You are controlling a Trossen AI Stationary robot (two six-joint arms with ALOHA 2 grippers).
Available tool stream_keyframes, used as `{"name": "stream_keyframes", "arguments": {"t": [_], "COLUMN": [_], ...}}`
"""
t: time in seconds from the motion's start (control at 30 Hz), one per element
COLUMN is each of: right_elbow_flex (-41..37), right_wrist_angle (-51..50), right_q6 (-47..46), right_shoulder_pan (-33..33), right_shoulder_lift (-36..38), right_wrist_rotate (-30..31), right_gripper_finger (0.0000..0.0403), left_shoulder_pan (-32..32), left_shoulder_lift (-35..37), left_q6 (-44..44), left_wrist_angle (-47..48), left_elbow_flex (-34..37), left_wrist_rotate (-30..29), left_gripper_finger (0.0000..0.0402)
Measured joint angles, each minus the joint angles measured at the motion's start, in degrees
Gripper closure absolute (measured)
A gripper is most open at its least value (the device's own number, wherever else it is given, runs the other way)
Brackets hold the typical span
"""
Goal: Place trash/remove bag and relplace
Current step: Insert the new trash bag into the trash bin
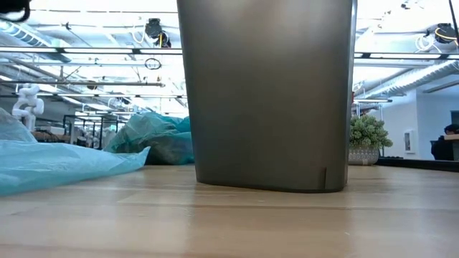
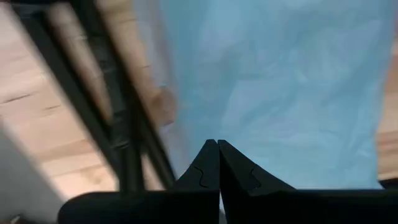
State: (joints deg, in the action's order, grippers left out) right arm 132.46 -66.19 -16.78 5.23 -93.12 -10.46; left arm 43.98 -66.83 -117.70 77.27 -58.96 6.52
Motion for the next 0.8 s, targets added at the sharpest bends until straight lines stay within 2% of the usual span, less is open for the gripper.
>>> {"name": "stream_keyframes", "arguments": {"t": [0.13,0.23,0.37,0.6,0.7,0.8], "right_elbow_flex": [0.0,0.0,0.0,0.0,0.0,0.0], "right_wrist_angle": [0.0,0.0,-0.1,-0.5,-0.5,-0.5], "right_q6": [0.3,1.4,2.0,3.2,3.2,3.2], "right_shoulder_pan": [0.0,0.0,0.0,0.1,0.1,0.1], "right_shoulder_lift": [0.0,0.0,0.0,0.0,0.0,0.0], "right_wrist_rotate": [-2.9,-5.4,-8.9,-11.1,-11.5,-12.3], "right_gripper_finger": [0.0396,0.0396,0.0396,0.0384,0.0376,0.037], "left_shoulder_pan": [1.2,1.4,1.4,1.4,1.4,1.4], "left_shoulder_lift": [2.0,2.0,2.2,2.2,2.2,2.2], "left_q6": [-1.6,-2.0,-7.3,-9.3,-9.4,-9.4], "left_wrist_angle": [-5.1,-3.8,-2.2,4.5,2.4,-4.5], "left_elbow_flex": [6.2,7.2,7.2,7.3,9.4,12.6], "left_wrist_rotate": [-1.7,-1.8,-2.5,-5.1,-5.4,-5.4], "left_gripper_finger": [0.0401,0.0387,0.0345,0.0248,0.0217,0.0203]}}
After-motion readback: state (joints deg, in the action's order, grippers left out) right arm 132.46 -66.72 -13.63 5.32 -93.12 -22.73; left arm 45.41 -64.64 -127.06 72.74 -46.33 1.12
